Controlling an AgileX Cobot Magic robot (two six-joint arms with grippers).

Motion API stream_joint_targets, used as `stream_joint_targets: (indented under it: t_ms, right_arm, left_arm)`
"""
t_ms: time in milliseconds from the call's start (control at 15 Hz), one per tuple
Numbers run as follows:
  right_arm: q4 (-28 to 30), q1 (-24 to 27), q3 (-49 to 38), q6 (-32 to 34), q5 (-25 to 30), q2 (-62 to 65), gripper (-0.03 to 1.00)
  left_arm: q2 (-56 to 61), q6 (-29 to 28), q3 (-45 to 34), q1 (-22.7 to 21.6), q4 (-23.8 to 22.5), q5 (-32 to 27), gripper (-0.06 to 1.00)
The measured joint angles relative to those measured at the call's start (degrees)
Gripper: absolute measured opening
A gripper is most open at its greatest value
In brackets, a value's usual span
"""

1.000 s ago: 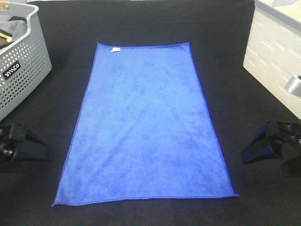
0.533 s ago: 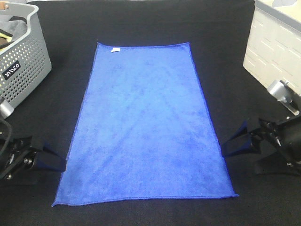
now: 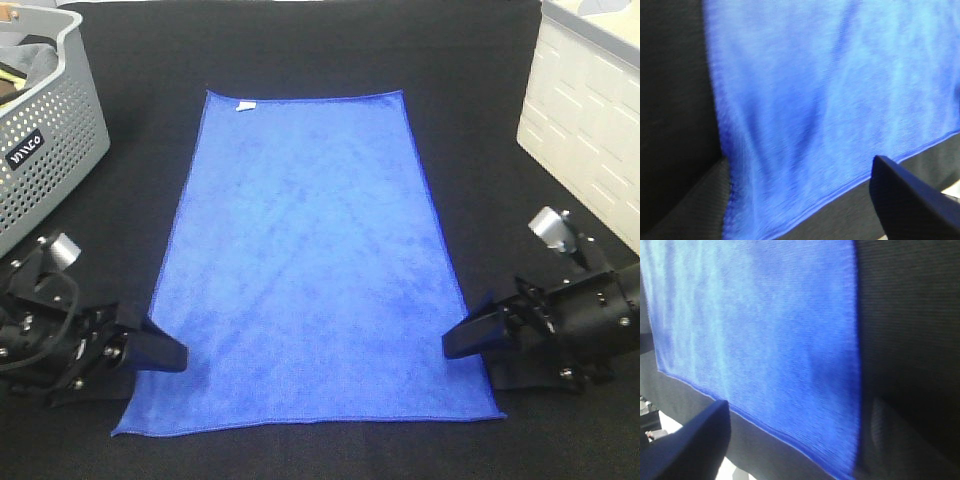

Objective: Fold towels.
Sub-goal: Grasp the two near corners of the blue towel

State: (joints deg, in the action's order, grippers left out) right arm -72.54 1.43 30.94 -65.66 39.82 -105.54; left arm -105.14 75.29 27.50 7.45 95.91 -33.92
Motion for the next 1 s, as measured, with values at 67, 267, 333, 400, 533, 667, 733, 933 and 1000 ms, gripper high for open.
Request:
stream_joint_targets:
  t_ms: [67,267,333,400,533,667,733,933,1000]
  right_arm:
    - [0.0,0.0,0.0,0.0,0.0,0.0,0.74]
    - [-1.8,-6.1,2.4,3.6,-1.8,-1.4,0.7]
    - [-1.8,-6.5,2.5,6.6,-3.6,-1.4,0.62]
    - [-1.5,-6.7,2.5,7.6,-4.5,-1.5,0.55]
    - [-1.5,-6.7,2.5,8.0,-6.4,-2.1,0.34]
    - [-1.3,-6.7,2.5,8.1,-8.4,-2.4,0.03]
    - [-1.3,-6.7,2.5,8.3,-8.4,-2.5,0.0]
    - [-0.9,-6.7,2.5,9.1,-7.5,-2.4,0.0]
    - [0.7,-6.7,2.5,10.6,-7.2,-2.0,0.0]
  left_arm:
    - [0.0,0.0,0.0,0.0,0.0,0.0,0.74]
    - [-2.2,0.7,1.8,1.3,2.5,-1.3,0.71]
    - [-2.9,0.7,2.4,1.4,2.5,-0.7,0.6]
    - [-3.3,0.7,2.6,1.4,2.5,0.1,0.51]
    - [-3.6,0.7,2.8,1.4,2.4,1.9,0.24]
    - [-3.7,0.7,2.8,1.4,2.3,2.3,0.0]
    - [-3.7,0.7,2.8,1.4,2.1,2.3,0.0]
    - [-3.4,0.5,2.8,1.4,0.7,2.3,0.0]
    - [-2.4,-0.4,2.8,1.4,-1.0,2.3,0.0]
